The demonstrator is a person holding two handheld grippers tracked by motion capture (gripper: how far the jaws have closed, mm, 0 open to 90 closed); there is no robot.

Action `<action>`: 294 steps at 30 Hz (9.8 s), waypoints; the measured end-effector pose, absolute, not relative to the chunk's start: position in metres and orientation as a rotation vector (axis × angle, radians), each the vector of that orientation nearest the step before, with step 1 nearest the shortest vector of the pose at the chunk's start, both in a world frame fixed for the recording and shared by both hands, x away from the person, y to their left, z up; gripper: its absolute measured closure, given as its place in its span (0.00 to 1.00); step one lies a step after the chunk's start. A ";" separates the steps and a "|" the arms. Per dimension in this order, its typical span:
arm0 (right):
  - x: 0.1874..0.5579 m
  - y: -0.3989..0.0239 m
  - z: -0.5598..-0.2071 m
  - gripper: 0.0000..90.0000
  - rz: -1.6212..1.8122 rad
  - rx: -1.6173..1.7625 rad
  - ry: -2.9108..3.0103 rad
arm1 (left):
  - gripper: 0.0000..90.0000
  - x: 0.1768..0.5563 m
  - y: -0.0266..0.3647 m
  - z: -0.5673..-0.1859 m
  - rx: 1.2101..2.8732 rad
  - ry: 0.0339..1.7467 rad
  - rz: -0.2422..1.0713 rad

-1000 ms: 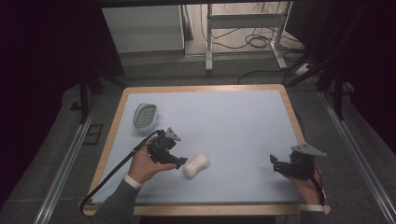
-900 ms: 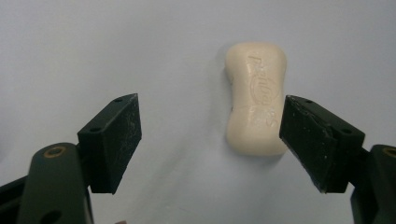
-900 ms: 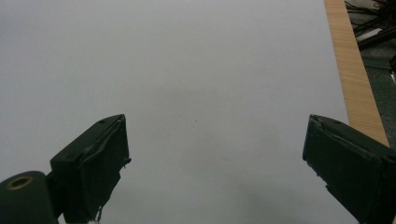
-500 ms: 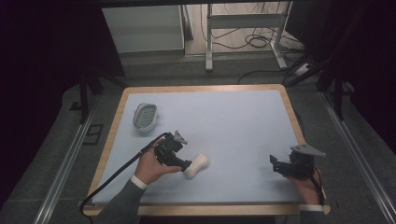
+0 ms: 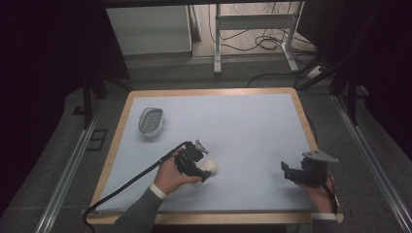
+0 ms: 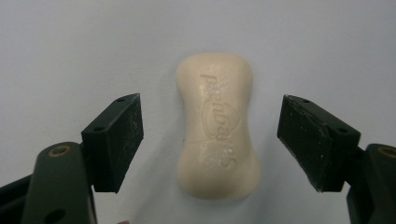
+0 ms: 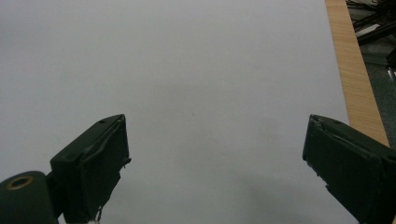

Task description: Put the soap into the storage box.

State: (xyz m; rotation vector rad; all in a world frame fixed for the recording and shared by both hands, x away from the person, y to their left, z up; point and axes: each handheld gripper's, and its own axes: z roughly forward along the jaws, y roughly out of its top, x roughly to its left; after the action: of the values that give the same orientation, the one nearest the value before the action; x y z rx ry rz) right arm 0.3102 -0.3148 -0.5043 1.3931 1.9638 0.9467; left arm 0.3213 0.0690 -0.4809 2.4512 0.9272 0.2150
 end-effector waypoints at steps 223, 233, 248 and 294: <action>0.310 -0.330 -0.507 0.08 0.896 1.451 1.924 | 0.55 0.439 0.223 -0.443 2.202 1.398 0.315; 0.310 -0.330 -0.507 0.08 0.895 1.451 1.922 | 0.55 0.446 0.232 -0.443 2.177 1.433 0.320; 0.310 -0.331 -0.508 0.08 0.890 1.453 1.922 | 0.55 0.462 0.242 -0.455 2.151 1.527 0.324; 0.310 -0.331 -0.508 0.08 0.884 1.454 1.920 | 0.35 0.450 0.237 -0.456 2.043 1.436 0.365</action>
State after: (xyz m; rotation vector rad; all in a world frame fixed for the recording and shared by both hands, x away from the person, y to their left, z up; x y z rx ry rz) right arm 0.3101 -0.3312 -0.5084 1.4545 1.9197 0.8840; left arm 0.4501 0.2372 -0.4561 2.0427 1.4365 0.3649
